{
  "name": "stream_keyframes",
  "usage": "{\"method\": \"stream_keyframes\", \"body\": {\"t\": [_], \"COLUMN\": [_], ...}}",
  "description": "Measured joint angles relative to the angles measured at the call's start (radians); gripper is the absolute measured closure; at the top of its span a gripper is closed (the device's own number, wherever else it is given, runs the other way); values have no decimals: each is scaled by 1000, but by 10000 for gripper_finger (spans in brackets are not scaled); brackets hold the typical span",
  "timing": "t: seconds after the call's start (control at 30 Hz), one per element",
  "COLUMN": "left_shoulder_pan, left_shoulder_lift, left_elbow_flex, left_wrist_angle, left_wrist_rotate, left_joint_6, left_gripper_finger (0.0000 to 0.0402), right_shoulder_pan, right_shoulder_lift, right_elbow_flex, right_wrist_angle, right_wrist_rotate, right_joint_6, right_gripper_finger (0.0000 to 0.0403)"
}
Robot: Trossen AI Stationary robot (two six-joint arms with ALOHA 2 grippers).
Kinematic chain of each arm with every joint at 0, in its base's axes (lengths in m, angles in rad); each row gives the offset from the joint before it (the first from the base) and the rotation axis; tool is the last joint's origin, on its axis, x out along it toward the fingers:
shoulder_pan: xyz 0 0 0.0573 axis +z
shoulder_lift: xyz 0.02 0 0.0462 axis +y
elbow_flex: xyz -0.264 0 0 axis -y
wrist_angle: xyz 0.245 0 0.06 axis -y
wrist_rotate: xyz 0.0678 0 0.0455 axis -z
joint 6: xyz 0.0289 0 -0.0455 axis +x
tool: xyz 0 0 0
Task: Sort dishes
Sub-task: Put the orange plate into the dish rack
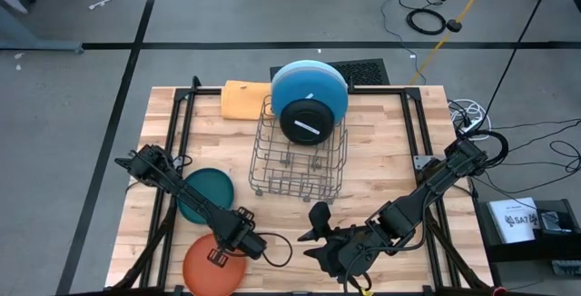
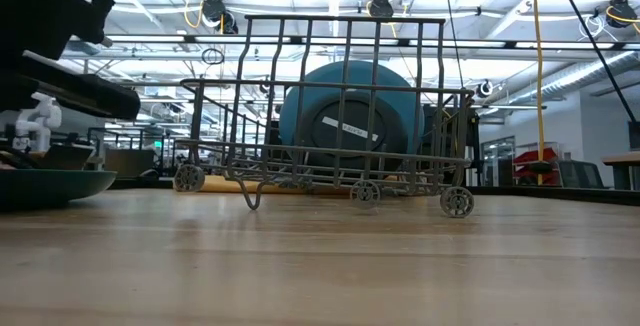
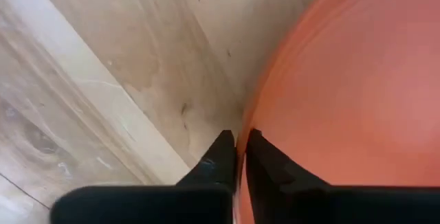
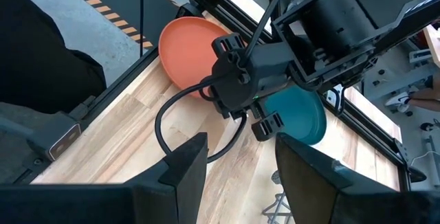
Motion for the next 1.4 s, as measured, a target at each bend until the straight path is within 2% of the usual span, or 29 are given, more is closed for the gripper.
{"method": "stream_keyframes", "body": {"t": [0.27,0.47,0.73,0.87,1.07,1.27,1.4], "left_shoulder_pan": [4,7,7,8,8,8,20], "left_shoulder_lift": [1,5,-3,-36,-86,-119,-128], "left_elbow_flex": [12,86,275,370,509,647,750], "left_wrist_angle": [-36,-125,-230,-229,-228,-230,-224], "left_wrist_rotate": [-38,-135,-265,-347,-400,-485,-548], "left_joint_6": [12,22,50,96,165,263,380], "left_gripper_finger": [397,400,401,401,401,401,401], "right_shoulder_pan": [0,0,0,0,6,28,43], "right_shoulder_lift": [0,0,0,0,0,-26,-66], "right_elbow_flex": [0,0,0,0,0,0,0], "right_wrist_angle": [0,0,0,0,-9,-13,-12], "right_wrist_rotate": [0,0,4,3,10,95,142], "right_joint_6": [0,0,-1,-3,-10,-58,-79], "right_gripper_finger": [236,236,236,236,236,236,236]}}
